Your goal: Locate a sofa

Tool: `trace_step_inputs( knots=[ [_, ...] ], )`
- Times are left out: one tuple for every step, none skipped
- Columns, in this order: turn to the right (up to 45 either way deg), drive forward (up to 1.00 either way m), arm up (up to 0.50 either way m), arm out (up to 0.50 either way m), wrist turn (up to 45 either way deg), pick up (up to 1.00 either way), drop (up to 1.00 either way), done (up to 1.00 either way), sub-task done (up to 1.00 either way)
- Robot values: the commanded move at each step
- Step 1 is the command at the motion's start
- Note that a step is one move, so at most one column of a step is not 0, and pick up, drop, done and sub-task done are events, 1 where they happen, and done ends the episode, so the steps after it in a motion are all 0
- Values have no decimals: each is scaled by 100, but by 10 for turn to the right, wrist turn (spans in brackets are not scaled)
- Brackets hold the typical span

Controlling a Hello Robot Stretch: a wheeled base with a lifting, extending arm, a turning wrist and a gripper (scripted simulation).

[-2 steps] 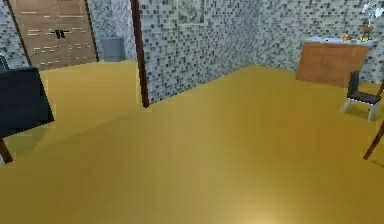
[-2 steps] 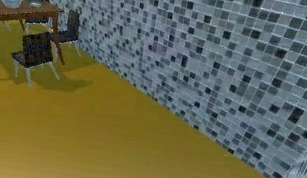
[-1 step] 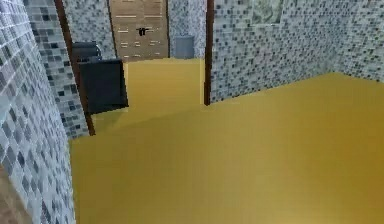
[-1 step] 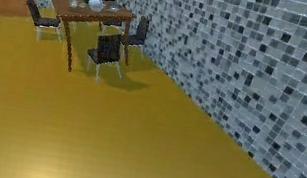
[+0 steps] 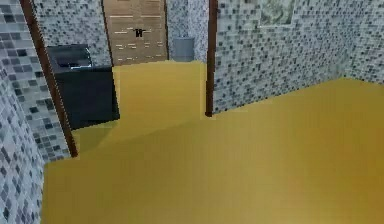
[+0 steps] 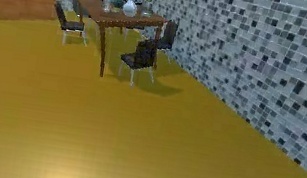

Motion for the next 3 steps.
trace_step_inputs(
  knots=[
    [-270,0,0,0,0,0,0,0,0],
    [0,100,0,0,0,0,0,0,0],
    [0,100,0,0,0,0,0,0,0]
  ],
)
